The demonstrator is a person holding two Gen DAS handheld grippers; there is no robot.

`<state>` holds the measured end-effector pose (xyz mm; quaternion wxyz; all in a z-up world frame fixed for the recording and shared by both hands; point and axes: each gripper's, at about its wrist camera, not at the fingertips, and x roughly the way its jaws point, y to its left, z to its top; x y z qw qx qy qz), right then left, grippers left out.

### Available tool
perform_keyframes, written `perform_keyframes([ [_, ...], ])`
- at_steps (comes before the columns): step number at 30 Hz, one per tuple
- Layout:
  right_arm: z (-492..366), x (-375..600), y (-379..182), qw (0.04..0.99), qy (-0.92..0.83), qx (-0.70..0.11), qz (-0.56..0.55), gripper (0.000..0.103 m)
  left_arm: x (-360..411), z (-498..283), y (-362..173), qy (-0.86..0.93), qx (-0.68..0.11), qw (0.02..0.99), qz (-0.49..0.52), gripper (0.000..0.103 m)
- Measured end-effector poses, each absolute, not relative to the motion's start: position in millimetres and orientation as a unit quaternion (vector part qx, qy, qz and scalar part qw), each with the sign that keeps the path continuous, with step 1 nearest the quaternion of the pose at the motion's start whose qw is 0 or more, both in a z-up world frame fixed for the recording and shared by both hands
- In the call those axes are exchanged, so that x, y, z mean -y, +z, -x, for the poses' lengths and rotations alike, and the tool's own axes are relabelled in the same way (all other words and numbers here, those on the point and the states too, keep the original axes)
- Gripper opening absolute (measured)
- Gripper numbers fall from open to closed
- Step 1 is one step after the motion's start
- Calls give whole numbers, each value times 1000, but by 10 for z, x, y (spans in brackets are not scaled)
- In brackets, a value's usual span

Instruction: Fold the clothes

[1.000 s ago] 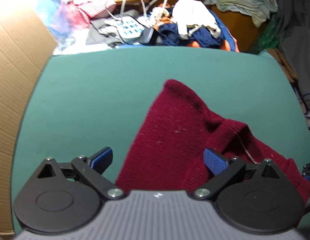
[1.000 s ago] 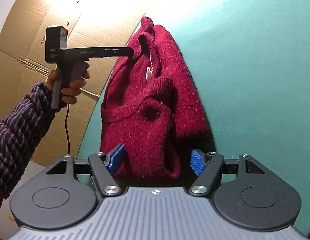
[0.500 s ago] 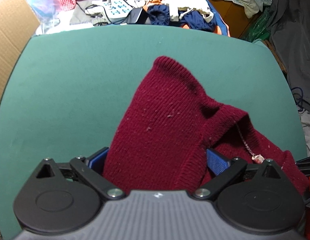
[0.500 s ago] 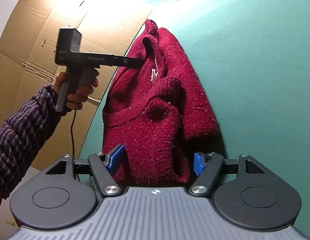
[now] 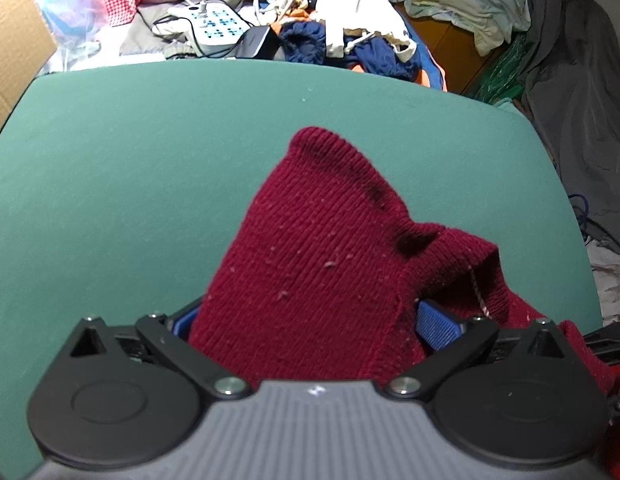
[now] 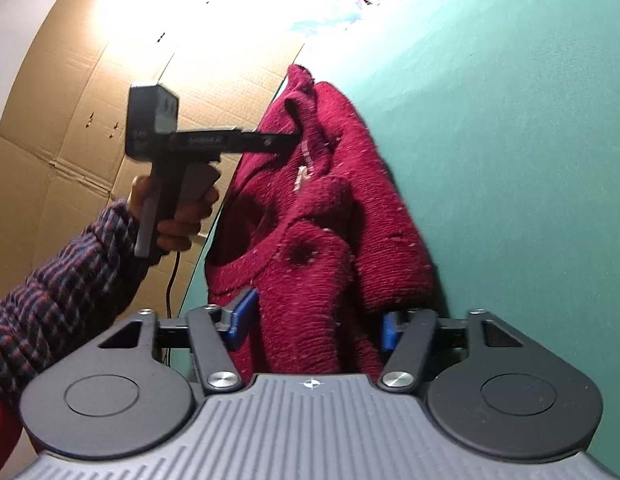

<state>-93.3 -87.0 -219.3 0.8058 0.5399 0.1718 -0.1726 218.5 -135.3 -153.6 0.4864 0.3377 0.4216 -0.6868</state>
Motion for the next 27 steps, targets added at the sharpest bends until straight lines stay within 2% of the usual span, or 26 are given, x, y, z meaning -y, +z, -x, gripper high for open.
perform_keyframes([
  [5, 932, 882, -2202, 807, -158, -182, -539, 50, 1271, -2176, -1536, -686, -424, 494, -325, 101],
  [8, 940, 945, -2228, 806, -144, -193, -540, 46, 1203, -2150, -1522, -686, -420, 504, -315, 94],
  [10, 941, 1000, -2245, 801, -134, -199, -549, 43, 1142, -2127, -1482, -686, -413, 511, -311, 81],
  [13, 945, 1077, -2222, 798, -126, -213, -550, 41, 1039, -2086, -1415, -687, -401, 523, -306, 68],
  [18, 945, 1247, -2140, 804, -119, -236, -533, 40, 866, -2088, -1354, -664, -401, 565, -283, 55],
  [27, 745, 1805, -1953, 829, -68, -306, -463, 40, 313, -2053, -1274, -577, -424, 669, -200, 46],
])
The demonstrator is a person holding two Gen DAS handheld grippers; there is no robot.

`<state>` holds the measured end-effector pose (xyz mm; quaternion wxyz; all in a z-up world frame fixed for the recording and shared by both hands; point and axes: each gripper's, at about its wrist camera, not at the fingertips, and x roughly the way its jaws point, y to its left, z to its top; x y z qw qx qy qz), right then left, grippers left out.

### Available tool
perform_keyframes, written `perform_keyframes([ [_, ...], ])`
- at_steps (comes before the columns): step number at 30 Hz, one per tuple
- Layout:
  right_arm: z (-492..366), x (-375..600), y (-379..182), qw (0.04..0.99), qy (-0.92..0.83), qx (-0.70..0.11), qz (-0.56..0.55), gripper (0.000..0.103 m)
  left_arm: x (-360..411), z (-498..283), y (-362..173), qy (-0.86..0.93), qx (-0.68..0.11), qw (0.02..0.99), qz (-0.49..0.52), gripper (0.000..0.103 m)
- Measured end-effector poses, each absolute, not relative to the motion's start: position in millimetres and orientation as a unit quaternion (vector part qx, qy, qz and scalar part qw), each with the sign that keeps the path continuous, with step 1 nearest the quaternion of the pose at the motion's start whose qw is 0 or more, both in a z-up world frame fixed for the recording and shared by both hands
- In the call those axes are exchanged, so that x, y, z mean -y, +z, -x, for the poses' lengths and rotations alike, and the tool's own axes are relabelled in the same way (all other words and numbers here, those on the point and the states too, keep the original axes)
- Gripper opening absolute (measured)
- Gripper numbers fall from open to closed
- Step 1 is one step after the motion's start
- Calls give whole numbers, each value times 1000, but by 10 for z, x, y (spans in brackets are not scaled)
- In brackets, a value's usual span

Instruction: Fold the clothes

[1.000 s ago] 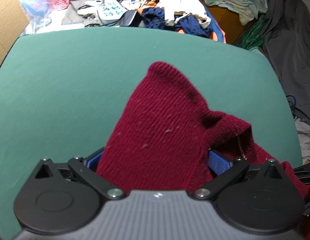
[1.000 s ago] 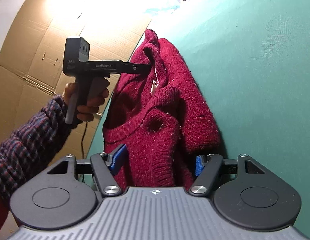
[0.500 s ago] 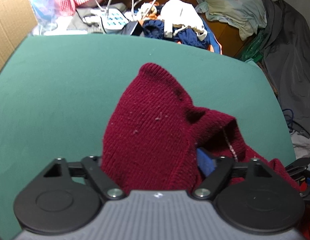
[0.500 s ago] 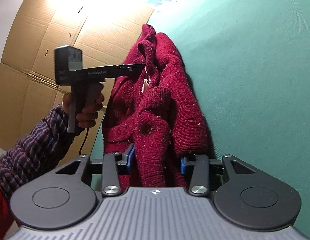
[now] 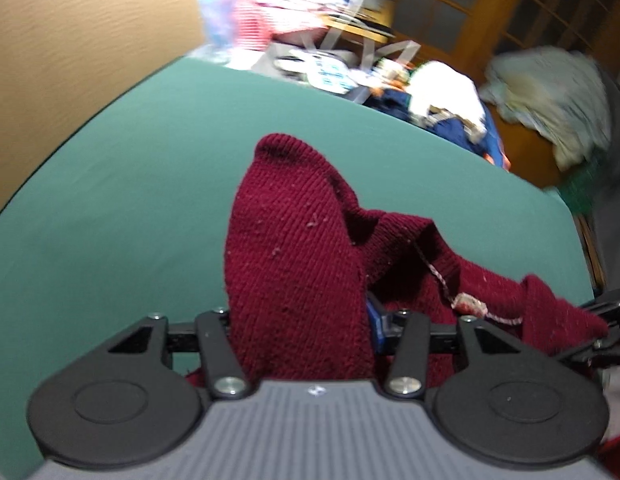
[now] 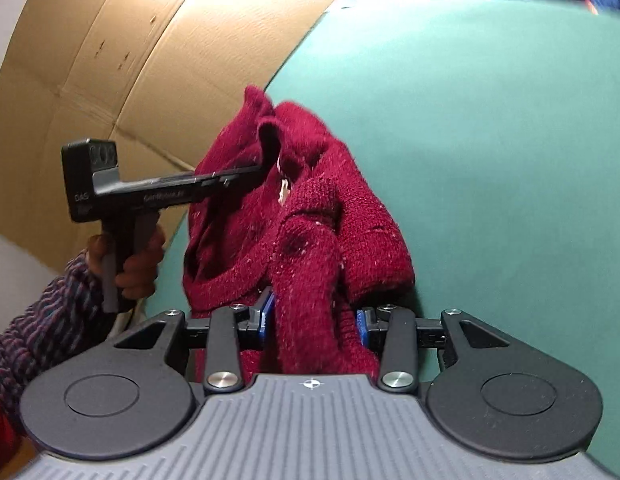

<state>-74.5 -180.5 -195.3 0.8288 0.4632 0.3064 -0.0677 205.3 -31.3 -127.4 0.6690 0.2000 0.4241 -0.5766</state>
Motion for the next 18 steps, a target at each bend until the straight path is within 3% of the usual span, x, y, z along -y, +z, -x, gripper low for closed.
perform_keyframes([
  [11, -68, 2336, -1601, 865, 60, -397, -302, 38, -770, -1649, -1112, -408, -432, 804, -26, 37],
  [18, -1146, 2388, -1495, 866, 180, -431, -179, 36, -1114, -1270, -1108, -233, -403, 884, 33, 32],
])
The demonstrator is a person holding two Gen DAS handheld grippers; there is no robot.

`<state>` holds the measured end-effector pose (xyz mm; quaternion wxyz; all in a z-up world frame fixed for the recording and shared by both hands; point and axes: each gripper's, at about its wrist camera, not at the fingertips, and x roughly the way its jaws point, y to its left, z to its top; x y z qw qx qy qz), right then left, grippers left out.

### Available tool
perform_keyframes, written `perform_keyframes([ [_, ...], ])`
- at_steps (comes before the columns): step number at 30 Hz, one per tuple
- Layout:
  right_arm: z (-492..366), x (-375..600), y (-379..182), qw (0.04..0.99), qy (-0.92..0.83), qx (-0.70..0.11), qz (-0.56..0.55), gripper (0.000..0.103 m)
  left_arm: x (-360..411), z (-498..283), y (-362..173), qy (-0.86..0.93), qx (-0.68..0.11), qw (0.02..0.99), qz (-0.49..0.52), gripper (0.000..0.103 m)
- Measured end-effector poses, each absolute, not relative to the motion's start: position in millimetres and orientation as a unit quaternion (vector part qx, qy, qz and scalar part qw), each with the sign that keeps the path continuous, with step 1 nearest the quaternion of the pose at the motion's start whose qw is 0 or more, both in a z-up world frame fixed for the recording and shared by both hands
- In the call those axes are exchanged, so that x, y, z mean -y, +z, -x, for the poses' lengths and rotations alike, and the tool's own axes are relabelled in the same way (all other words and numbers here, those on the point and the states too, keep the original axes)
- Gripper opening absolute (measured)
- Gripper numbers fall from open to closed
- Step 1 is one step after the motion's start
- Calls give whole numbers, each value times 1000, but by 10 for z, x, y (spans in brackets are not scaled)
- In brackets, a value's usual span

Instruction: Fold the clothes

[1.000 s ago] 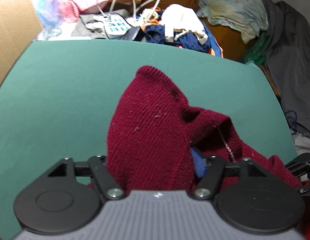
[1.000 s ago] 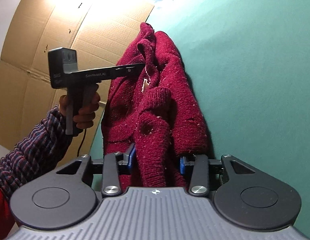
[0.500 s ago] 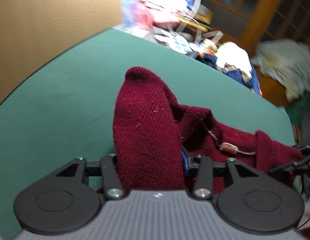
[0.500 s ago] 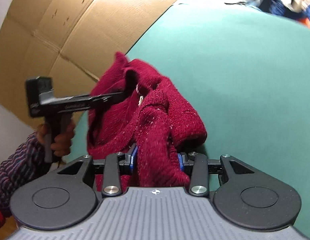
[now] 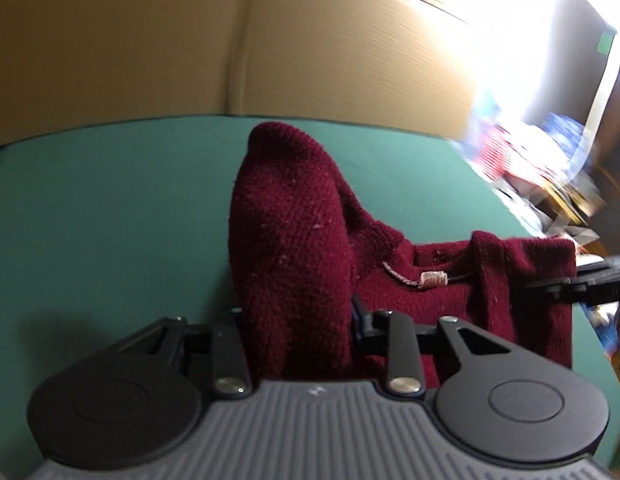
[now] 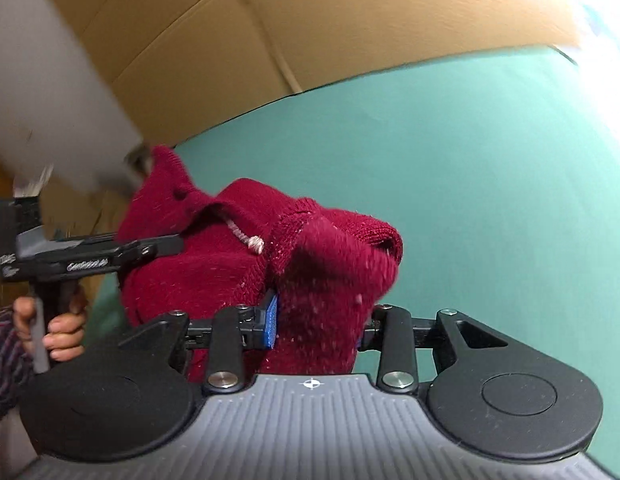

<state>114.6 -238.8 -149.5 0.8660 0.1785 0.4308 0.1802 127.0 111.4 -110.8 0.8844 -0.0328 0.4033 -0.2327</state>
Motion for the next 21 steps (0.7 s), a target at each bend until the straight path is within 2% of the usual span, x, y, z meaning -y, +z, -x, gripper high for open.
perform_keyframes([
  [6, -1956, 2286, -1527, 866, 225, -429, -124, 36, -1142, -1259, -1145, -124, -388, 911, 70, 32],
  [10, -2059, 2196, -1571, 866, 233, -431, -101, 36, -1032, -1379, -1269, -88, -400, 907, 96, 33],
  [12, -2011, 2226, -1622, 865, 234, -434, -99, 36, -915, -1400, -1309, -89, -398, 910, 76, 34],
  [14, -1967, 2304, -1655, 866, 227, -433, -103, 39, -872, -1446, -1314, -91, -389, 916, 47, 46],
  [15, -1942, 2348, -1660, 868, 222, -431, -107, 44, -900, -1462, -1289, -98, -386, 916, 45, 60],
  [16, -1905, 2377, -1648, 872, 214, -426, -111, 51, -927, -1479, -1264, -106, -383, 917, 42, 67],
  [18, -1803, 2418, -1570, 884, 193, -409, -120, 56, -982, -1512, -1213, -120, -378, 917, 36, 69],
  [20, -1693, 2492, -1485, 891, 188, -389, -139, 60, -1048, -1539, -1152, -134, -369, 919, 34, 82],
  [21, -1648, 2529, -1464, 892, 187, -383, -151, 68, -1114, -1547, -1097, -140, -355, 923, 41, 94],
])
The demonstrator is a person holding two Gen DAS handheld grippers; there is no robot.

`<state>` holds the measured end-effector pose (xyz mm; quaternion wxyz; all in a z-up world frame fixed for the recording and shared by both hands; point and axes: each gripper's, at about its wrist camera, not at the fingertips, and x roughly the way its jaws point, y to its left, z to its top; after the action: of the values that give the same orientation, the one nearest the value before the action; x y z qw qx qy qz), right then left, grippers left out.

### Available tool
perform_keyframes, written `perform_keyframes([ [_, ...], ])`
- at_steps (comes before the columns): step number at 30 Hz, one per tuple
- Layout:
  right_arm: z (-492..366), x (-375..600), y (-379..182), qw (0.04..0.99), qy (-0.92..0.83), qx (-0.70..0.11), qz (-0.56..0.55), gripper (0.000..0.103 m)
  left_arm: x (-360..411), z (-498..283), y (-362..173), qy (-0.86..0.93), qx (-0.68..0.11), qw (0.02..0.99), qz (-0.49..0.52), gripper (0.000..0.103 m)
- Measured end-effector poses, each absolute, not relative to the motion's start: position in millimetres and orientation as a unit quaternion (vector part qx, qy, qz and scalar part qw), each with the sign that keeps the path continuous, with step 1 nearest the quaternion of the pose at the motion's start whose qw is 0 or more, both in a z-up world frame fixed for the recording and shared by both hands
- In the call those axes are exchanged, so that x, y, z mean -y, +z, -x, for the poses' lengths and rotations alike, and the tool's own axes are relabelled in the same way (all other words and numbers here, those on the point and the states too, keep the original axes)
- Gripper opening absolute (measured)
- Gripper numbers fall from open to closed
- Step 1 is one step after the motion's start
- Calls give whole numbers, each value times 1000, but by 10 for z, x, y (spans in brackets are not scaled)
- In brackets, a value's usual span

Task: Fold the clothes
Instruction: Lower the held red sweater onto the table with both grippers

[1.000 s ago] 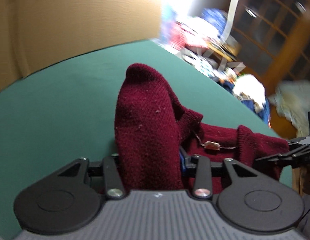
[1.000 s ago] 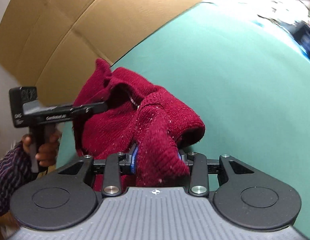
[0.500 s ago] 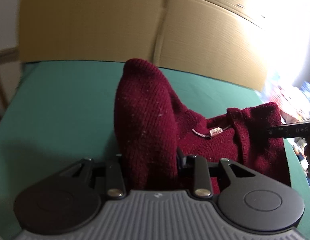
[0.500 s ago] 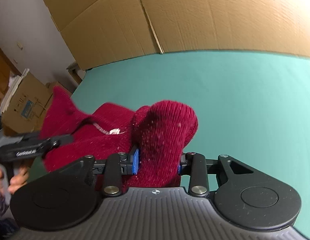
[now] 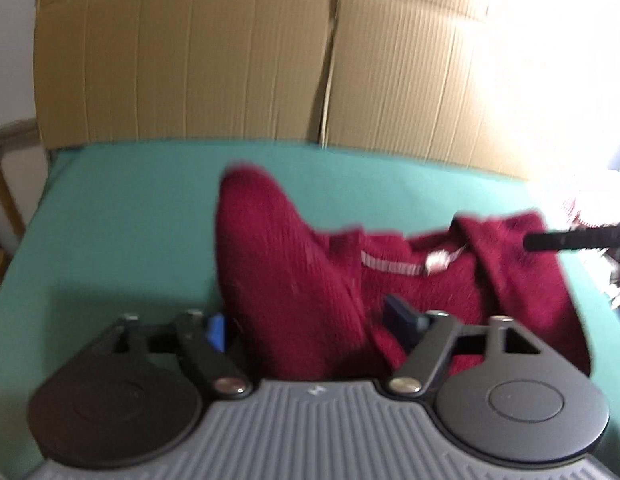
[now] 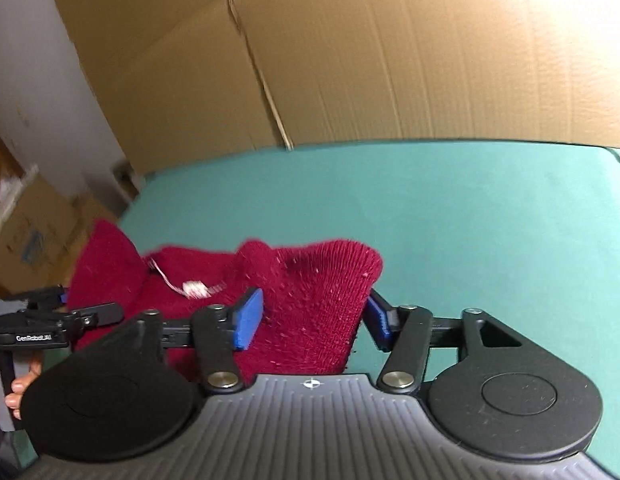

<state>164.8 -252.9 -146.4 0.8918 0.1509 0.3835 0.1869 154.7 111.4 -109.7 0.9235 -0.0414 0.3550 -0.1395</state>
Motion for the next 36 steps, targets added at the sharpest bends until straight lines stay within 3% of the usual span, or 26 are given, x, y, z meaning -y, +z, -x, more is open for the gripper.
perform_keyframes([
  [1, -1607, 2572, -1468, 890, 186, -383, -164, 75, -1171, -1582, -1058, -144, -344, 927, 50, 97],
  [2, -1617, 2578, -1503, 885, 184, -389, -177, 75, -1206, -1637, -1033, -149, -338, 928, 57, 97],
  [7, -1737, 2470, -1758, 867, 170, -411, -223, 68, -1154, -2043, -1283, -160, -390, 904, 73, 97],
  [11, -1808, 2323, -1917, 854, 182, -409, -263, 68, -1298, -2178, -1556, -178, -422, 880, 125, 93],
  [12, -1808, 2283, -1940, 857, 181, -404, -263, 69, -1272, -2218, -1602, -187, -425, 876, 128, 83],
  [13, -1808, 2255, -1955, 860, 183, -397, -262, 68, -1211, -2246, -1629, -196, -426, 875, 123, 66],
  [14, -1817, 2238, -1964, 860, 184, -396, -263, 64, -1106, -2292, -1649, -204, -425, 874, 117, 61],
  [15, -1827, 2222, -1973, 861, 186, -394, -263, 51, -1008, -2318, -1658, -207, -420, 877, 112, 54],
  [19, -1825, 2252, -1955, 856, 190, -394, -276, 42, -779, -2347, -1637, -199, -401, 888, 107, 35],
  [21, -1848, 2207, -1916, 857, 193, -391, -274, 41, -828, -2318, -1644, -195, -397, 889, 119, 30],
  [24, -1885, 2114, -1828, 859, 207, -381, -271, 39, -1082, -2158, -1621, -188, -390, 893, 126, 25],
  [32, -2299, 1420, -1483, 845, 320, -365, -224, 38, -1680, -1523, -1101, -104, -298, 937, 151, 24],
  [36, -2696, 916, -1519, 821, 376, -394, -173, 39, -1925, -1547, -1263, -36, -326, 932, 156, 25],
])
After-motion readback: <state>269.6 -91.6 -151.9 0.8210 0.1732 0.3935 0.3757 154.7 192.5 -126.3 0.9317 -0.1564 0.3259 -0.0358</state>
